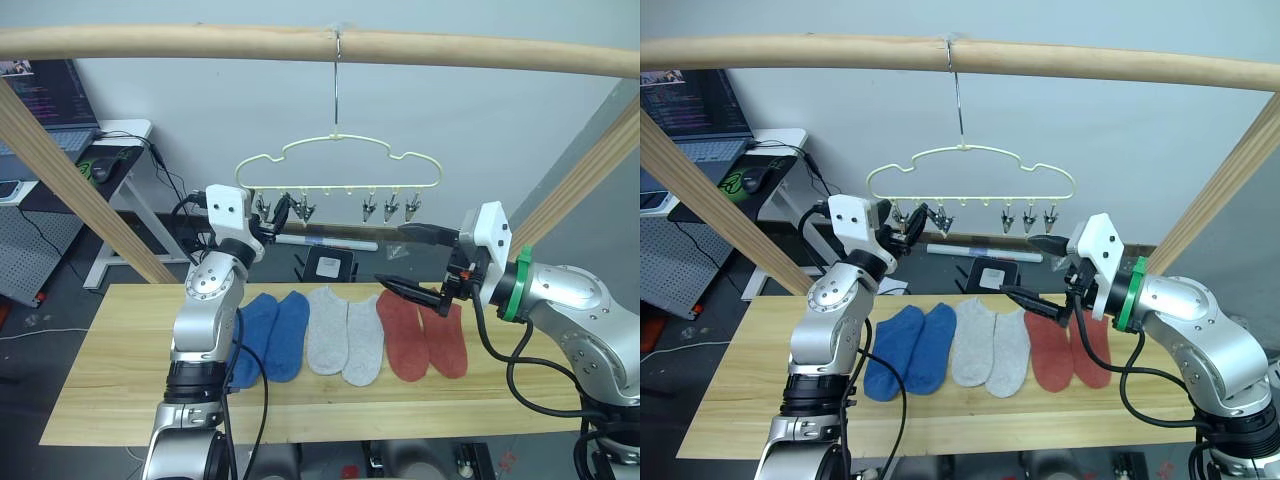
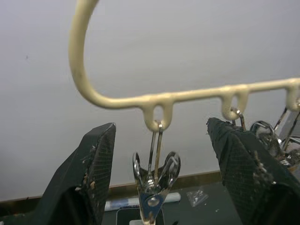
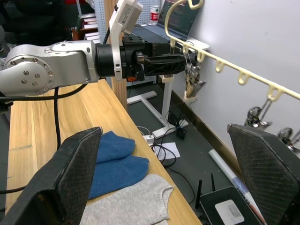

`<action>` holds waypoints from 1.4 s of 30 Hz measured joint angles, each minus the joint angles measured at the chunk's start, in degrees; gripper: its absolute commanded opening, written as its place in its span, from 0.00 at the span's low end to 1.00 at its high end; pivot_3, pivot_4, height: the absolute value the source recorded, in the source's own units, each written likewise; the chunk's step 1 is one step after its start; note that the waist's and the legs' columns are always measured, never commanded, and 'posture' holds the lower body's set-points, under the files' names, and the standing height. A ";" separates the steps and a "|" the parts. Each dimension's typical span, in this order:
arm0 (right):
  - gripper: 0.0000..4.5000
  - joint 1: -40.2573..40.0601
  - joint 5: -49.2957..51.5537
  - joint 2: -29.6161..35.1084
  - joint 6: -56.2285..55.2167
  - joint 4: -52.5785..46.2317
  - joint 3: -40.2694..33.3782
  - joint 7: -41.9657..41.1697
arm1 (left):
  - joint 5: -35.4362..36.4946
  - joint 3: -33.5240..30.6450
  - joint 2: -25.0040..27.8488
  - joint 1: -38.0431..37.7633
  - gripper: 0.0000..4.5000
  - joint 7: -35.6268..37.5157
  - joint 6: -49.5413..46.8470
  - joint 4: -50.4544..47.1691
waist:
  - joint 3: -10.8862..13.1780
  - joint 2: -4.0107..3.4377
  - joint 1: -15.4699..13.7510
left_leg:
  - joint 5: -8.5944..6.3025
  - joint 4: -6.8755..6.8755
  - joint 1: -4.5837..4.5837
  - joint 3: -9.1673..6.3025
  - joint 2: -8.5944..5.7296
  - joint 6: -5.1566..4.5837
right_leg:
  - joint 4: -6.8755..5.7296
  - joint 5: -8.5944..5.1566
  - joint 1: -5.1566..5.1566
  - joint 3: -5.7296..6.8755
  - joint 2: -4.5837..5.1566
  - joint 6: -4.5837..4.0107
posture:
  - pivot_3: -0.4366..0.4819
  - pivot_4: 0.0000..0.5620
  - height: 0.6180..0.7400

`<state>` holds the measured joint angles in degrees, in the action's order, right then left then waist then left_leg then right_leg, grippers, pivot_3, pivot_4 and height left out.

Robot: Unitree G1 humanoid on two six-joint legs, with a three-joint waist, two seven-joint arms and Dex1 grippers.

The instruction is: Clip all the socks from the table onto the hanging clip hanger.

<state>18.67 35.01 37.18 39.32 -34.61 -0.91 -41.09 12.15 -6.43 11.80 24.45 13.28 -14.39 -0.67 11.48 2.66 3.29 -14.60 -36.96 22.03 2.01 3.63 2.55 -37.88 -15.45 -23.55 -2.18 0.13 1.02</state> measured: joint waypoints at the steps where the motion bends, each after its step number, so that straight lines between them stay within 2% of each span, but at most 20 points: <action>1: 1.00 0.02 -0.01 0.00 -0.01 0.09 0.01 -0.03 | 0.00 0.00 -0.20 -0.35 0.74 -0.12 -0.04 0.00 | 0.00 0.00 0.00 | 0.00 0.00 0.00 0.00 0.00 0.00 | 0.00 0.00 0.00 0.00 0.00 0.00 | 0.35 0.36 0.96; 18: 1.00 -0.11 0.07 0.00 -0.03 0.40 0.01 0.10 | 1.45 -0.69 -2.34 -3.15 0.74 0.53 3.60 1.63 | 0.08 0.00 0.01 | 0.00 0.01 0.01 0.00 0.00 0.00 | 0.04 0.00 0.00 0.00 0.00 0.01 | 0.33 0.40 0.96; 30: 1.00 -2.11 2.08 0.02 1.69 -2.18 -0.11 1.83 | 3.11 -1.37 -2.01 -4.30 0.74 3.87 9.93 4.56 | 1.53 -0.09 0.03 | 0.00 0.01 0.06 -0.01 0.00 0.00 | 0.06 -0.01 -0.03 0.00 0.01 0.02 | 0.32 0.45 0.96; 33: 1.00 -2.29 2.28 0.25 2.08 -3.01 -0.16 2.43 | 3.07 -1.29 -2.10 -4.31 0.61 3.90 10.98 5.27 | 1.73 -0.11 0.04 | 0.00 0.01 0.16 -0.02 0.01 0.00 | 0.09 -0.01 -0.09 0.01 0.01 0.02 | 0.31 0.45 0.96; 38: 1.00 -2.77 2.75 0.36 2.52 -3.44 -0.22 2.71 | 3.05 -1.29 -2.28 -4.15 0.28 3.79 12.23 5.62 | 1.73 -0.10 0.04 | 0.00 -0.03 0.63 -0.02 0.00 0.00 | 0.03 0.07 -0.53 0.01 0.01 -0.07 | 0.31 0.45 0.96; 42: 1.00 -3.21 2.78 0.37 2.53 -3.45 -0.22 2.81 | 2.94 -1.29 -2.25 -3.89 0.28 3.64 12.46 5.67 | 1.73 -0.11 0.04 | 0.00 -0.03 0.73 -0.06 0.00 0.00 | 0.05 0.14 -0.60 0.06 0.01 -0.18 | 0.32 0.45 0.96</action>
<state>15.46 37.79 37.55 41.84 -38.05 -1.13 -38.28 15.09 -7.72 9.55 20.57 16.92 -1.94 5.00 13.22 2.56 3.33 -14.59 -36.99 22.75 1.95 3.63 2.56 -37.83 -15.31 -24.15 -2.12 0.13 0.84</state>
